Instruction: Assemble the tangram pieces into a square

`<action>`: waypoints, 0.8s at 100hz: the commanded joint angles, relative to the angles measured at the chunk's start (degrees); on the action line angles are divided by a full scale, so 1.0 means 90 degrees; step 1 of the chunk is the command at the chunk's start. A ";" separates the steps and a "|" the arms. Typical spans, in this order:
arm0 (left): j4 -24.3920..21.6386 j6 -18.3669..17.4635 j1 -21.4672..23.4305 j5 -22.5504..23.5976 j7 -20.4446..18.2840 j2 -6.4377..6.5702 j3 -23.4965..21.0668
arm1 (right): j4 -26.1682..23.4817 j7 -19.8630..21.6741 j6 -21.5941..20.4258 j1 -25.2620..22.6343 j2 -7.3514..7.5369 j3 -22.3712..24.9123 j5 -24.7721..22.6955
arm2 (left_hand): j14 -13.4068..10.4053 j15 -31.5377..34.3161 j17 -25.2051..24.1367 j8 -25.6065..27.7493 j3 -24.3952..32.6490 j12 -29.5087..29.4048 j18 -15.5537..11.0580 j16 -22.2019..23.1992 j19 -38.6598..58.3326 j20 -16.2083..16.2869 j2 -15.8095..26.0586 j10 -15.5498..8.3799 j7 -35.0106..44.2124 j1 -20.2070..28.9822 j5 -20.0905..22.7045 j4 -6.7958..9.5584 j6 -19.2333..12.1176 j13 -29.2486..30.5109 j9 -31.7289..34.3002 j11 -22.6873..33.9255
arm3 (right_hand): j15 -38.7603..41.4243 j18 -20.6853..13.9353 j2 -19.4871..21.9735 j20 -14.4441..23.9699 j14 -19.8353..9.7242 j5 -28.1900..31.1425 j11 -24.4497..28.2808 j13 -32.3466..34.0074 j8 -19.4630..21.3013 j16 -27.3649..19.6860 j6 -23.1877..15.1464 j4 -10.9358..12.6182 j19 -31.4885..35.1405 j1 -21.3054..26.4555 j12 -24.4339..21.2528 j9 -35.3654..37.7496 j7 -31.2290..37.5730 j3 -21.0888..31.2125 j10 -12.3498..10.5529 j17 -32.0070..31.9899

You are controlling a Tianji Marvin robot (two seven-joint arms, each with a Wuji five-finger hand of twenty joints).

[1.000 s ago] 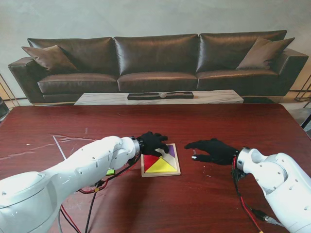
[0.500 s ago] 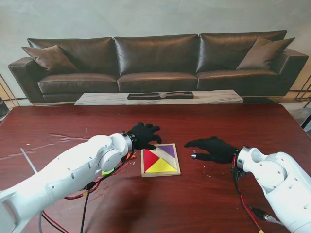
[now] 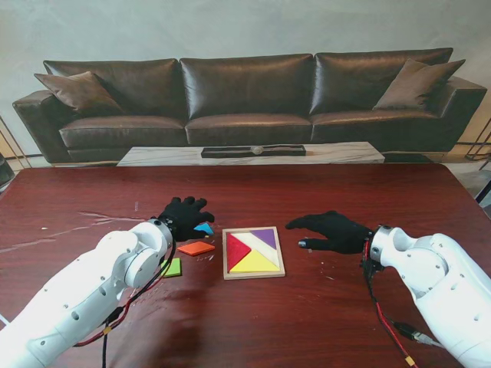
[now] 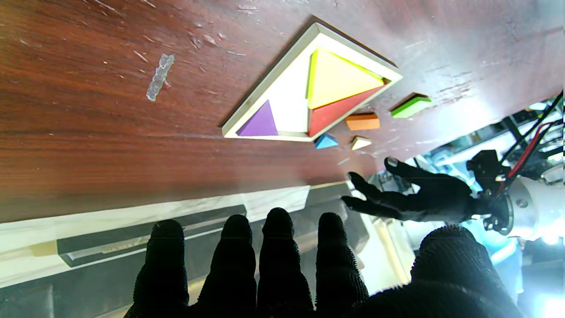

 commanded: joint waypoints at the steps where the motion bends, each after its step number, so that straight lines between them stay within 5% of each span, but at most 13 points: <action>1: -0.0067 0.0093 0.0120 0.0018 -0.0068 0.0098 -0.0087 | -0.0013 -0.0019 -0.0050 0.0004 -0.0021 -0.0032 -0.0020 | 0.0141 -0.0165 -0.0050 -0.0083 0.0063 -0.0083 0.0013 -0.0063 -0.0129 -0.0113 0.0140 0.0201 -0.0149 -0.0034 -0.0137 0.0367 0.0091 -0.0185 -0.0198 -0.0069 | -0.0056 -0.0069 -0.0021 -0.0077 -0.0086 -0.0123 0.0047 -0.0100 -0.0080 0.0001 -0.0199 0.0150 0.0023 -0.0027 0.0058 -0.0029 0.0047 -0.0046 -0.0030 -0.0065; 80: -0.0925 0.0658 0.1452 0.0730 -0.0552 0.0177 -0.1298 | -0.0066 -0.0020 0.0012 -0.0004 -0.0032 -0.0119 0.0017 | 0.0133 -0.0141 0.0041 -0.0074 0.0076 -0.0108 0.0155 -0.0161 -0.0137 -0.0344 0.0133 0.0241 -0.0298 -0.0023 -0.0203 0.0378 0.0152 -0.0135 -0.0192 -0.0113 | -0.0033 -0.0053 -0.0060 -0.0087 -0.0070 -0.0132 0.0053 -0.0088 -0.0084 0.0000 -0.0189 0.0156 0.0017 -0.0066 0.0054 -0.0041 0.0043 -0.0008 -0.0048 -0.0048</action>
